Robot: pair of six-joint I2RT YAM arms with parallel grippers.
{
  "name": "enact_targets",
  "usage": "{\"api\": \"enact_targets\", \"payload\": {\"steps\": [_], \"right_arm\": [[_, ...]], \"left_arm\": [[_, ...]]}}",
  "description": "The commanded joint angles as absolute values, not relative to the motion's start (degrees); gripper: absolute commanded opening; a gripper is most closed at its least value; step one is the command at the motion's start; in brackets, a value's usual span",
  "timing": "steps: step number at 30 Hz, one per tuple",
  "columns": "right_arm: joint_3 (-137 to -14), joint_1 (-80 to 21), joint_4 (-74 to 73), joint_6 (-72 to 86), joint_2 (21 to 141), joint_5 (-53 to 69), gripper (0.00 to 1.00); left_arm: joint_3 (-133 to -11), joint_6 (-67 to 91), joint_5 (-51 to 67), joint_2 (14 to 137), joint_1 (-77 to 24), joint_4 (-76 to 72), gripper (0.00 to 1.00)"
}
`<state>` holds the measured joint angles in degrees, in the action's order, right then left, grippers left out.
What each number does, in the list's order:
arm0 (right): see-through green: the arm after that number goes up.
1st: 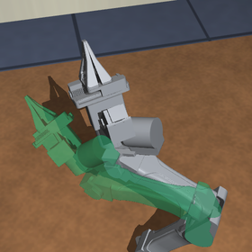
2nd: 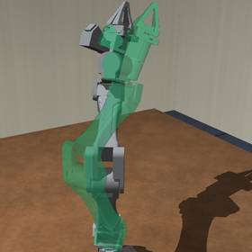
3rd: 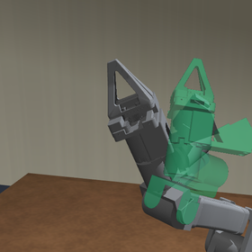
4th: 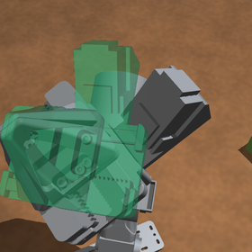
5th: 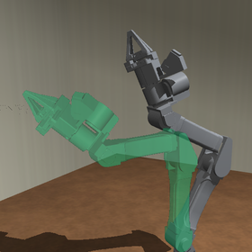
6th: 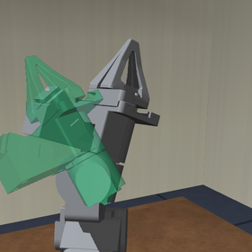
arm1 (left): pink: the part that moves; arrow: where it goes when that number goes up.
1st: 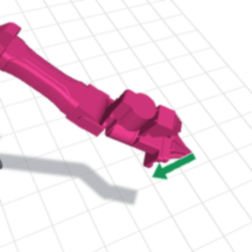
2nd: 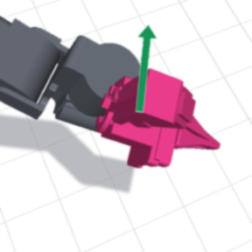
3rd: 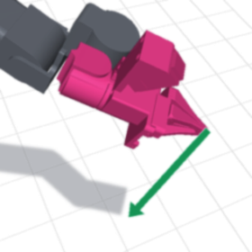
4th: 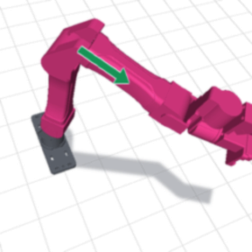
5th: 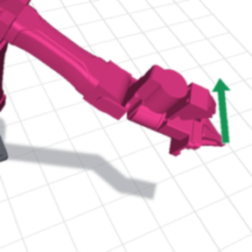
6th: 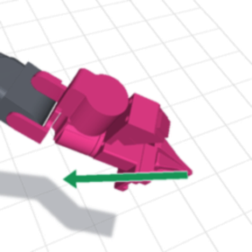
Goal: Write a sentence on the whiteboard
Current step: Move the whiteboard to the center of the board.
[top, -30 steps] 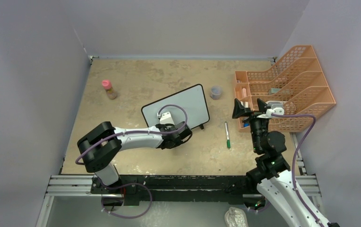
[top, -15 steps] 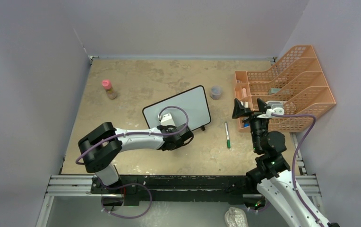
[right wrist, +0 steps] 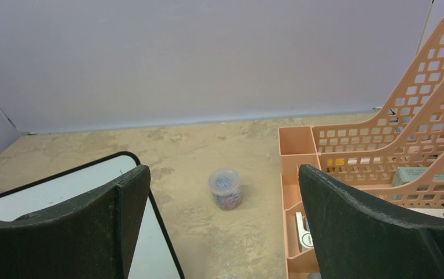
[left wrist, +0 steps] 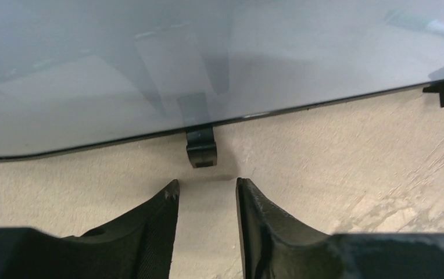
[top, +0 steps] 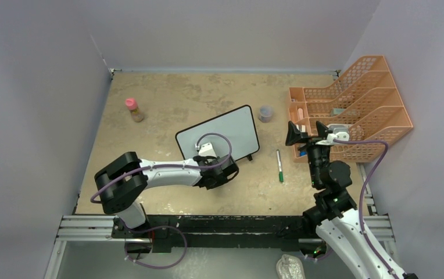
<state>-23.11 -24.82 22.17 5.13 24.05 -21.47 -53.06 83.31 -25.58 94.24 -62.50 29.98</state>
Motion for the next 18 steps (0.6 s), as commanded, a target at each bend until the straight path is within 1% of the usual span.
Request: {"api": "enact_targets", "payload": {"steps": [1, 5, 7, 13, 15, 18], "right_arm": [[-26.21, -25.15, 22.71, 5.06, 25.29, -21.42, 0.99], [-30.13, -25.14, 19.46, 7.91, 28.33, -21.08, 0.99], [-33.64, -25.14, 15.91, 11.03, 31.42, -21.79, 0.99], [-47.94, -25.15, -0.70, 19.25, 43.22, -21.85, 0.99], [-52.84, -25.14, -6.41, 20.70, 46.64, -19.88, 0.99], [-56.82, -25.15, -10.40, 20.77, 50.07, -14.20, 0.99]], "left_arm": [[-54.54, 83.40, -24.41, 91.54, -63.34, 33.77, 0.42], [-56.00, 81.82, -24.43, 89.02, -63.84, 35.79, 0.51], [-56.40, 81.00, -25.23, 86.88, -64.21, 36.76, 0.54], [-57.86, 76.08, -28.73, 79.26, -64.34, 41.43, 0.65], [-58.36, 73.96, -29.89, 76.93, -64.34, 42.97, 0.67], [-58.92, 70.58, -31.85, 72.80, -64.34, 44.84, 0.71]]}}
